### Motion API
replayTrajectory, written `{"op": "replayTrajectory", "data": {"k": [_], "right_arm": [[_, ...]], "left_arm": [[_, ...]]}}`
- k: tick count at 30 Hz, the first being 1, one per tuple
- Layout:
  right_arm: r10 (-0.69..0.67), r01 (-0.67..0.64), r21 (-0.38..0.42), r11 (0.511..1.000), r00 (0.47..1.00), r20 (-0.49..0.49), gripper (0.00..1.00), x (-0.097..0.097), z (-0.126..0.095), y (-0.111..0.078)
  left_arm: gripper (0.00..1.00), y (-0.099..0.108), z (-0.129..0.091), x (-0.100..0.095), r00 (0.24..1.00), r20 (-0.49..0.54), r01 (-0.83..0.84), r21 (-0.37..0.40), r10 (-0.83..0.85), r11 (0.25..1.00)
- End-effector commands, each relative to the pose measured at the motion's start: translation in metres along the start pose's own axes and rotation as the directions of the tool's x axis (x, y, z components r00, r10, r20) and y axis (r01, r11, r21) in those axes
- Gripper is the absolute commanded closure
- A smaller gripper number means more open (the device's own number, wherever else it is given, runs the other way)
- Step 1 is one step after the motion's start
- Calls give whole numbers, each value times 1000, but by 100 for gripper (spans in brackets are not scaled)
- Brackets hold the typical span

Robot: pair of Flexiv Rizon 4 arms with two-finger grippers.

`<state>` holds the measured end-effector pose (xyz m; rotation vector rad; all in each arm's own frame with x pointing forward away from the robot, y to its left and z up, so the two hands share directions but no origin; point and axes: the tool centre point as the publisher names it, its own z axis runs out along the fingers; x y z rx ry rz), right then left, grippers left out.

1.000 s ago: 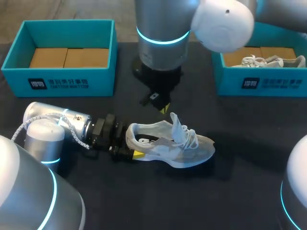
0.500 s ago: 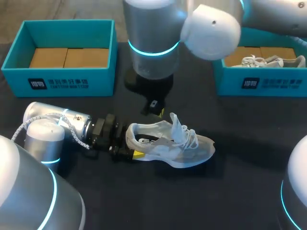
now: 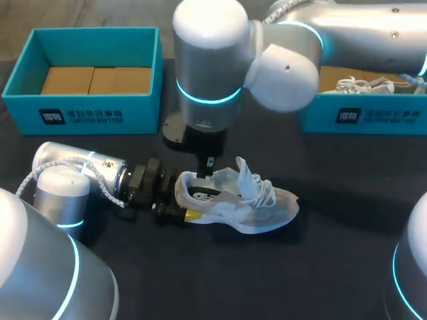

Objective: Take the shoe out of the shoebox, open the shoe tongue, remove and reinsert the insole, then place the shoe into the shoebox

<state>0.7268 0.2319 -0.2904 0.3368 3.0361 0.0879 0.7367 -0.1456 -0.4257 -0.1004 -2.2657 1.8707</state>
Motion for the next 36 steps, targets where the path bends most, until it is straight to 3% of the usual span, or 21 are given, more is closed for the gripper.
{"op": "replayTrajectory", "data": {"k": [1, 13, 29, 36], "right_arm": [[-1, 1, -12, 1000, 1000, -4, 100, -1, 4, -4], [-1, 1, -12, 1000, 1000, -4, 100, -1, 4, -4], [-73, 73, 26, 997, 997, 4, 100, -9, 44, -7], [-109, 109, 23, 994, 994, -8, 100, -24, 67, -14]], "left_arm": [[100, 1, 0, 0, 1000, 2, -1, 0, 1, 1000], [100, 1, 0, 0, 1000, 2, -1, 0, 1, 1000], [100, 1, 0, 0, 1000, 2, -1, 0, 1, 1000], [100, 1, 0, 0, 1000, 2, -1, 0, 1, 1000]]}}
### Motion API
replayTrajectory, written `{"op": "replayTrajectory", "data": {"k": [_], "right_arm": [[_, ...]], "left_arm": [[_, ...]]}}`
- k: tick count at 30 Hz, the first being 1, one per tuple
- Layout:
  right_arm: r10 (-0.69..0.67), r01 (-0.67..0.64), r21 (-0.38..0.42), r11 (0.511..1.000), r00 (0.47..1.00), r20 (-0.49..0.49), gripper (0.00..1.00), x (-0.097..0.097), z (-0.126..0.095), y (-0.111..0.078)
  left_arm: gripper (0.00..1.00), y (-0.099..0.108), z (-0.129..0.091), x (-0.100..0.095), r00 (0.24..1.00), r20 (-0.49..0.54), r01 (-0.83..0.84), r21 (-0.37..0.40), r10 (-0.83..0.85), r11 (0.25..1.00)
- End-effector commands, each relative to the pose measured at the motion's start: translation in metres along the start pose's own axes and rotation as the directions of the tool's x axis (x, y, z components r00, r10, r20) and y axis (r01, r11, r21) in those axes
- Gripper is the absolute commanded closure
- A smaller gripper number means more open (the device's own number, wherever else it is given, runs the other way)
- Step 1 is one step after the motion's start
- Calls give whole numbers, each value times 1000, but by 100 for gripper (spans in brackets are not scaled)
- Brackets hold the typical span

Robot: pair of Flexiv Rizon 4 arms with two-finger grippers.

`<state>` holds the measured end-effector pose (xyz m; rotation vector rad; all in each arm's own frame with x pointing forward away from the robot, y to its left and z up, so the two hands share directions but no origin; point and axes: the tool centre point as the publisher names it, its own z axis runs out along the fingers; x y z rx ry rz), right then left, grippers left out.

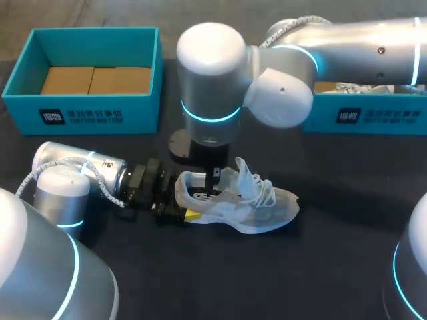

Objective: Take the shoe out of the shoebox, open the shoe tongue, remove and reinsert the insole, then place the shoe into the shoebox

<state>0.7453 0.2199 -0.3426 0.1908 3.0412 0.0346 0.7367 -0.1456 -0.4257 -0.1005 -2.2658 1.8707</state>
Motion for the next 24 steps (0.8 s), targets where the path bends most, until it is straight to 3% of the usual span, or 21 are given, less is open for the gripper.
{"op": "replayTrajectory", "data": {"k": [1, 11, 24], "right_arm": [[-14, 14, -7, 1000, 1000, -18, 100, -9, 17, -4], [11, -11, -2, 1000, 999, -43, 100, -17, 33, -24], [34, -34, -2, 999, 998, -58, 100, -11, 42, -37]], "left_arm": [[100, 1, 0, 0, 1000, 2, -1, 0, 1, 1000], [100, 1, 0, 0, 1000, 2, -1, 0, 1, 1000], [100, 1, 0, 0, 1000, 2, -1, 0, 1, 1000]]}}
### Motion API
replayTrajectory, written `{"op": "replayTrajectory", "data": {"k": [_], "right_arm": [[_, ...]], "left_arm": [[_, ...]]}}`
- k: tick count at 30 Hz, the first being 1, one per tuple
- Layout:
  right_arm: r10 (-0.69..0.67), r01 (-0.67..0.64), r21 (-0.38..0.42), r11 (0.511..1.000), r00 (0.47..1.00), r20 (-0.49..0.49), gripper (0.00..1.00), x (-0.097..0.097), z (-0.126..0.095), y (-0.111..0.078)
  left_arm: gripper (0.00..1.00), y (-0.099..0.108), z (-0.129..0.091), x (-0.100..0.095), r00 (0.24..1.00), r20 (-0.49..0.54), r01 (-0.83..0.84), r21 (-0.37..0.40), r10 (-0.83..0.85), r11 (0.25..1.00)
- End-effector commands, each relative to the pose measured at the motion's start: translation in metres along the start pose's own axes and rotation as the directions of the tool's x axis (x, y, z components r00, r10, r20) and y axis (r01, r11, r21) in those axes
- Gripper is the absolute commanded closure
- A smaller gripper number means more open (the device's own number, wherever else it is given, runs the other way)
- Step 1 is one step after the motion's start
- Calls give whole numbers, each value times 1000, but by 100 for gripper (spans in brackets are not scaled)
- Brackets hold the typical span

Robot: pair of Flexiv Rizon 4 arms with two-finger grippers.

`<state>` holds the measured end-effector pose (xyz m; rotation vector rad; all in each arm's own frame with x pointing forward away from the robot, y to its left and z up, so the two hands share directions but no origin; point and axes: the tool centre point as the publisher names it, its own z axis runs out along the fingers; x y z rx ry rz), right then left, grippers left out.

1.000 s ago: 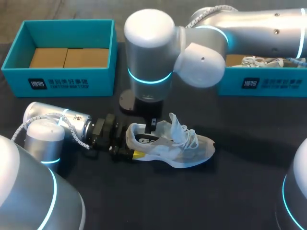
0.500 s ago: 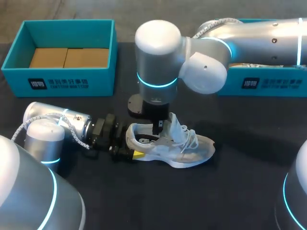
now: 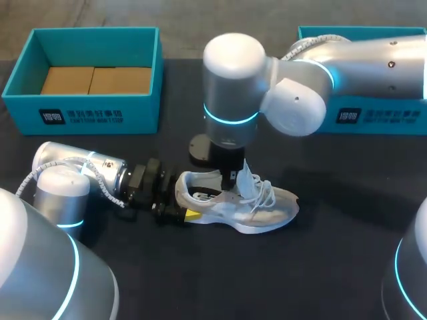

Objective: Take the shoe out of the shoebox, open the shoe tongue, remove and reinsert the insole, then place the shoe into the shoebox

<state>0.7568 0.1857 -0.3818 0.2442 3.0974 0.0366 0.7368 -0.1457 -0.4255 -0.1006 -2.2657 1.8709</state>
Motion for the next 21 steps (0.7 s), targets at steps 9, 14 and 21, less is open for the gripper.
{"op": "replayTrajectory", "data": {"k": [9, 14, 21], "right_arm": [[31, -31, 10, 999, 999, -16, 100, 3, 13, -10], [40, -40, 11, 999, 999, 8, 100, 5, 14, -19], [49, -49, 9, 999, 999, 12, 84, 5, 16, -20]], "left_arm": [[100, 1, 0, 0, 1000, 2, 0, 0, 0, 1000], [100, 1, 0, 0, 1000, 2, 0, 0, 0, 1000], [100, 1, 0, 0, 1000, 2, 0, 0, 0, 1000]]}}
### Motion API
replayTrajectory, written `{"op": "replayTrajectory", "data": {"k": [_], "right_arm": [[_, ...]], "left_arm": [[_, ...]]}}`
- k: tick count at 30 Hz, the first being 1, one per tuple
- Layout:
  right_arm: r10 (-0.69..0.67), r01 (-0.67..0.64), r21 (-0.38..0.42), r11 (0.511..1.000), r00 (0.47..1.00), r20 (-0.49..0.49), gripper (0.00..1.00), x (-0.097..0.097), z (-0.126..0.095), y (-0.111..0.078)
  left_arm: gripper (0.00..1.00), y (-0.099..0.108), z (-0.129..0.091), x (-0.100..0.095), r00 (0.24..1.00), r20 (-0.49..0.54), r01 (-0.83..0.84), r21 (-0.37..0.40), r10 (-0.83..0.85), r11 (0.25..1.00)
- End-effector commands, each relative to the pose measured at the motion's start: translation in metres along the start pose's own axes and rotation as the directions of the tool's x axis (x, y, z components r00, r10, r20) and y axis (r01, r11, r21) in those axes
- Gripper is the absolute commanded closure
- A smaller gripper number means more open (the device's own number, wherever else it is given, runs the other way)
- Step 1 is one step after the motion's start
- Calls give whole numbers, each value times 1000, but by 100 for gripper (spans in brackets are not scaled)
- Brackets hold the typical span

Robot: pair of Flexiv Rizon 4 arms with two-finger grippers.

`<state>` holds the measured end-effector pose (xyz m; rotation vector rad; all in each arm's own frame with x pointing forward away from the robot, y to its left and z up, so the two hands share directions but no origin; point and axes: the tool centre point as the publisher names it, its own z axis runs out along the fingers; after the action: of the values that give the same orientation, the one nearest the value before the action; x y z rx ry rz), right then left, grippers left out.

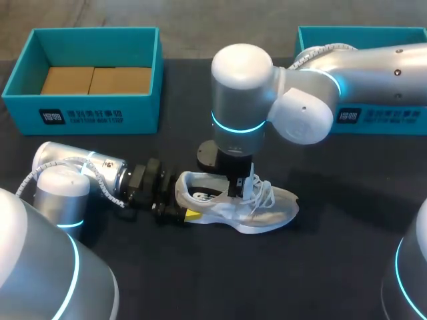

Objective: Take the shoe out of the shoebox, open the shoe tongue, remove and reinsert the insole, then place the shoe into the shoebox

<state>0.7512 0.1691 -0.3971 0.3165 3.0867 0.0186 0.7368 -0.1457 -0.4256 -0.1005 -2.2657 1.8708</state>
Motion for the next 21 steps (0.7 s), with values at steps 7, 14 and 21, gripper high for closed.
{"op": "replayTrajectory", "data": {"k": [7, 14, 21], "right_arm": [[13, -13, 1, 1000, 1000, 2, 68, 2, 0, -7], [30, -29, 8, 1000, 997, -72, 71, -1, 15, -9], [47, -48, -3, 999, 987, -155, 72, 1, 34, -13]], "left_arm": [[100, 1, 0, 0, 1000, 2, -1, 0, 1, 1000], [100, 1, 0, 0, 1000, 2, -1, 0, 1, 1000], [100, 1, 0, 0, 1000, 2, -1, 0, 1, 1000]]}}
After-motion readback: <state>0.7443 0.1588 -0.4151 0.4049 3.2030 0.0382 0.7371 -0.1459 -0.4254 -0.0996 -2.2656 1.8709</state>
